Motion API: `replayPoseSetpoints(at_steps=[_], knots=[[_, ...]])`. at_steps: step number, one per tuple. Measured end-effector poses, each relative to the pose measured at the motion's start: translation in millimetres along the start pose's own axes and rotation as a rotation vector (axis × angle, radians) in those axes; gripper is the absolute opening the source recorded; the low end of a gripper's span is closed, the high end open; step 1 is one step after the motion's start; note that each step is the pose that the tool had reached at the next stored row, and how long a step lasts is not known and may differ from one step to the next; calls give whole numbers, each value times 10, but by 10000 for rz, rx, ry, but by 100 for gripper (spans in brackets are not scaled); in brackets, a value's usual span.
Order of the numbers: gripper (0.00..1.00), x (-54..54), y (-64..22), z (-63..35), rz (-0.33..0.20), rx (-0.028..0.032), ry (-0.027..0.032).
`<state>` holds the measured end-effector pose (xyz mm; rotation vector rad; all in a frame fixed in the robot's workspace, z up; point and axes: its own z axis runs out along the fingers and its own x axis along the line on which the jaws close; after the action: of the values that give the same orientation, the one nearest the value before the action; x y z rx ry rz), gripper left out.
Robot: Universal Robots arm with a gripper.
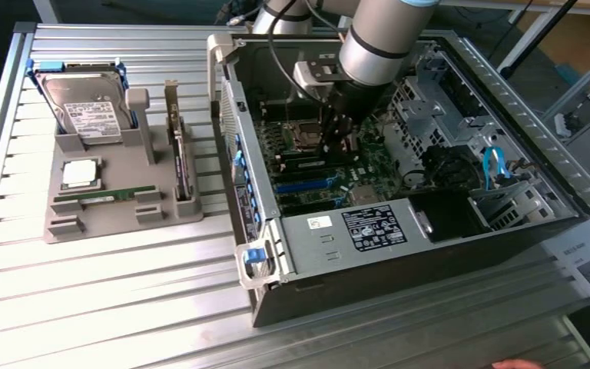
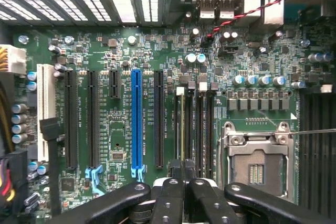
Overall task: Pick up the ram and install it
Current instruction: 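Press down the ram until it locks into place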
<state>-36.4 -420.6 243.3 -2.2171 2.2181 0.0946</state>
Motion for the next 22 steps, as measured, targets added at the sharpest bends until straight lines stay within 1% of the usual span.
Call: replayPoseSetpoints(at_steps=[10, 22], knots=[[10, -10, 7, -222, 0, -7, 1], [10, -21, 11, -458, 0, -23, 0]])
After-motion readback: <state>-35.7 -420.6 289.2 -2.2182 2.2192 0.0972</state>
